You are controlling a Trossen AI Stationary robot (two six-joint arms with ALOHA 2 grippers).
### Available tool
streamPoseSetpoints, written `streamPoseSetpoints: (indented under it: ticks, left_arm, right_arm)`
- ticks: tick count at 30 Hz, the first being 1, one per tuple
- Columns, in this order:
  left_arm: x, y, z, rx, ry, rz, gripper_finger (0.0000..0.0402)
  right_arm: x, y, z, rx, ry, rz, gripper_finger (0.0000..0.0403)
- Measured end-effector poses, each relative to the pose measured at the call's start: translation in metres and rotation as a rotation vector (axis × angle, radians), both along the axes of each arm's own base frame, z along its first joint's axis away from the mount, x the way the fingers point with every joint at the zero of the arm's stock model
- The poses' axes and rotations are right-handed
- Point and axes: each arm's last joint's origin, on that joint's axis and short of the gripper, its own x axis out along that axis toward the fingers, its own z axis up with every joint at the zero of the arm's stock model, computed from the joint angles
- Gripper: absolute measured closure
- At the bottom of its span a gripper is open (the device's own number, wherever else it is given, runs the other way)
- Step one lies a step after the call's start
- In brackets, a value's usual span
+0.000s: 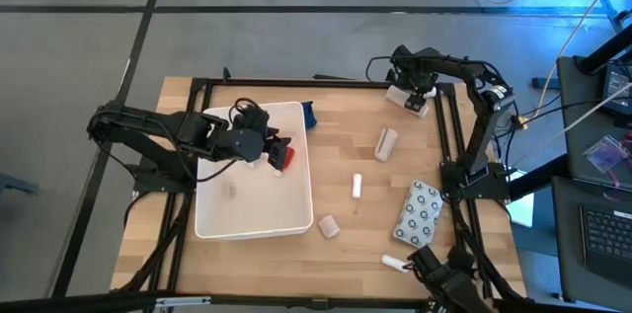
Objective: Pick & place medical supplies in basket/bin
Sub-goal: Put the white medicine bottle into the white bin
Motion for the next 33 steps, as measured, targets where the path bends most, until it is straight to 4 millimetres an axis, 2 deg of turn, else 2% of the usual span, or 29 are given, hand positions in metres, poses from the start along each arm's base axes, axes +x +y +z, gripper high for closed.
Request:
streamPoseSetpoints:
  ticks: [7, 22, 26, 33]
  left_arm:
    - [0.002, 0.0, -0.001, -0.008, 0.0, 0.008, 0.0178]
    - [0.01, -0.005, -0.01, -0.02, 0.028, 0.0, 0.0178]
    - [0.012, -0.005, -0.011, -0.024, 0.031, -0.003, 0.0178]
    - [0.012, -0.006, -0.011, -0.025, 0.033, -0.005, 0.0178]
  right_arm:
    - [0.001, -0.004, -0.01, -0.005, 0.045, -0.014, 0.013]
    - [0.006, -0.003, -0.014, 0.042, -0.089, -0.057, 0.0132]
    - [0.006, -0.002, -0.014, 0.058, -0.126, -0.098, 0.0155]
    - [0.006, 0.0, -0.014, 0.068, -0.166, -0.16, 0.023]
